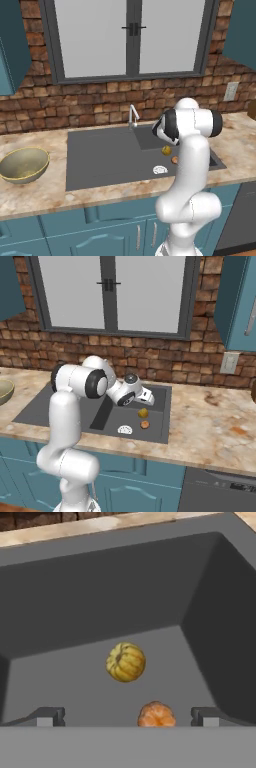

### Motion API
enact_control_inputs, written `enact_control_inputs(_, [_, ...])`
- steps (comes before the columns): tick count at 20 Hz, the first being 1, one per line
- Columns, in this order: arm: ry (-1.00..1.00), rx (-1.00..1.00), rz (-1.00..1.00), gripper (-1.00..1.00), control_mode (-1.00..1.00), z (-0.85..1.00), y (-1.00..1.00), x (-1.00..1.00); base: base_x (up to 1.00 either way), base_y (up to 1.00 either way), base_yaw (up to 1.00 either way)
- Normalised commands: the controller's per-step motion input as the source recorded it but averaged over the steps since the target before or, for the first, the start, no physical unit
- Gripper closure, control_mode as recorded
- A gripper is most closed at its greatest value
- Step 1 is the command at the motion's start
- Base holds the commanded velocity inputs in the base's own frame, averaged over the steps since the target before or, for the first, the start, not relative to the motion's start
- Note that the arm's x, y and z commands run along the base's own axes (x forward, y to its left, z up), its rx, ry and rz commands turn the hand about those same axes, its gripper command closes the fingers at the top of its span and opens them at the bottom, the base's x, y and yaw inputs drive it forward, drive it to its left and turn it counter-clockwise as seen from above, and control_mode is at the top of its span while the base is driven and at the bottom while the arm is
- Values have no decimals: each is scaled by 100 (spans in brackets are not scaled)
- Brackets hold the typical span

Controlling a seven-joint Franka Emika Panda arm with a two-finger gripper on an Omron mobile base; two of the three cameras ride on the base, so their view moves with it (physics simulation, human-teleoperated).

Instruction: Remove the tangerine and squash from the sink. Then move the bowl and cup from the counter to the sink for washing.

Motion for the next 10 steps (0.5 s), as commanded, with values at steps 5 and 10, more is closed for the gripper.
enact_control_inputs(5, [0, 6, -4, -100, -100, -16, 0, 5, 0, 0, 0])
enact_control_inputs(10, [0, 2, -4, -100, -100, -19, -1, 7, 0, 0, 0])
